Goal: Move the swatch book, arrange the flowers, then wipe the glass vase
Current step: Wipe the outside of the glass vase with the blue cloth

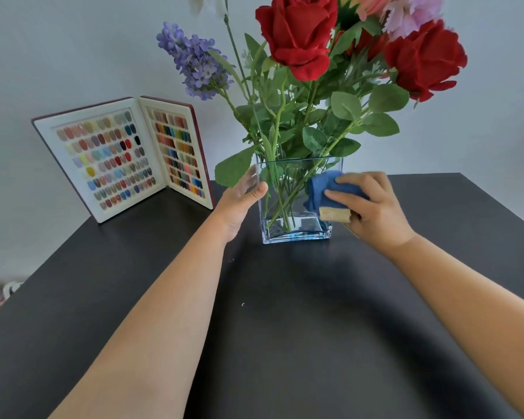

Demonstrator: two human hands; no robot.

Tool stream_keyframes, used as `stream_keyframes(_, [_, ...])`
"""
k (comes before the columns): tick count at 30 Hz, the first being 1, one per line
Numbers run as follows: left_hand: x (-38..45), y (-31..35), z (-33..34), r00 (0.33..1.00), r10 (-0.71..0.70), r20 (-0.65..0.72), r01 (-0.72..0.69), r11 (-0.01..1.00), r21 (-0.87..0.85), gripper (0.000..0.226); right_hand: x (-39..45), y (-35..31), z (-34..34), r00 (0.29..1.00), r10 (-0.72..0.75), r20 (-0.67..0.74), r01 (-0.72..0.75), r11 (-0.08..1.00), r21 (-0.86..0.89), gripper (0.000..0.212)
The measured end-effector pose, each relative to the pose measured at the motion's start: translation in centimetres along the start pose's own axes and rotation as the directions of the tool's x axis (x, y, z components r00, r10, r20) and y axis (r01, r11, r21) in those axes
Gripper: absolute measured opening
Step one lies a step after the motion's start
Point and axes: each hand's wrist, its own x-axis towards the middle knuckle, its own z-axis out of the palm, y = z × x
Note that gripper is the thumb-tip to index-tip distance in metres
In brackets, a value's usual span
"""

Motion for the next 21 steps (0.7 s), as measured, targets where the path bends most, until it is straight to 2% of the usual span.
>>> stream_keyframes(2, [0.2, 0.1, -0.3, 1.000, -0.008, 0.015, 0.008, 1.000, 0.010, 0.118, 1.5, -1.0, 1.0, 0.998, 0.012, -0.063, -0.011, 1.000, 0.009, 0.044])
stream_keyframes(5, [0.5, 0.2, -0.7, 0.999, -0.035, 0.014, 0.034, 0.999, 0.011, 0.110, 1.7, -2.7, 2.8, 1.000, -0.007, -0.026, 0.008, 0.999, 0.031, 0.040])
stream_keyframes(7, [0.7, 0.2, -0.8, 0.998, -0.069, -0.007, 0.070, 0.997, 0.037, 0.098, 0.2, -3.0, 3.5, 0.993, -0.071, 0.094, 0.067, 0.997, 0.049, 0.042])
stream_keyframes(9, [0.8, 0.2, -1.0, 0.997, -0.077, -0.026, 0.079, 0.994, 0.077, 0.086, -1.9, -3.0, 3.9, 0.958, -0.121, 0.260, 0.110, 0.992, 0.056, 0.047])
stream_keyframes(11, [0.9, 0.2, -1.2, 0.999, -0.025, -0.027, 0.028, 0.995, 0.093, 0.090, -3.6, -2.6, 3.4, 0.922, -0.093, 0.375, 0.075, 0.995, 0.061, 0.050])
stream_keyframes(12, [0.8, 0.3, -1.3, 1.000, 0.004, -0.025, -0.002, 0.994, 0.107, 0.094, -3.9, -2.0, 2.9, 0.920, -0.069, 0.385, 0.053, 0.997, 0.052, 0.050])
stream_keyframes(14, [0.8, 0.6, -1.4, 0.999, 0.022, -0.025, -0.018, 0.989, 0.146, 0.099, -3.9, -0.4, 1.8, 0.944, -0.024, 0.330, 0.018, 1.000, 0.020, 0.051])
stream_keyframes(17, [0.9, 0.6, -1.4, 1.000, 0.014, -0.012, -0.012, 0.989, 0.148, 0.100, -2.3, 1.5, 0.4, 0.991, 0.051, 0.122, -0.051, 0.999, -0.003, 0.057])
stream_keyframes(19, [1.0, 0.4, -1.3, 1.000, 0.001, -0.002, -0.001, 0.991, 0.135, 0.098, -0.8, 1.4, 0.6, 0.997, 0.083, 0.005, -0.083, 0.997, 0.001, 0.058])
stream_keyframes(21, [1.1, 0.1, -1.3, 1.000, -0.012, -0.004, 0.013, 0.993, 0.118, 0.091, 0.1, 0.2, 1.7, 0.996, 0.079, -0.029, -0.079, 0.997, 0.013, 0.058])
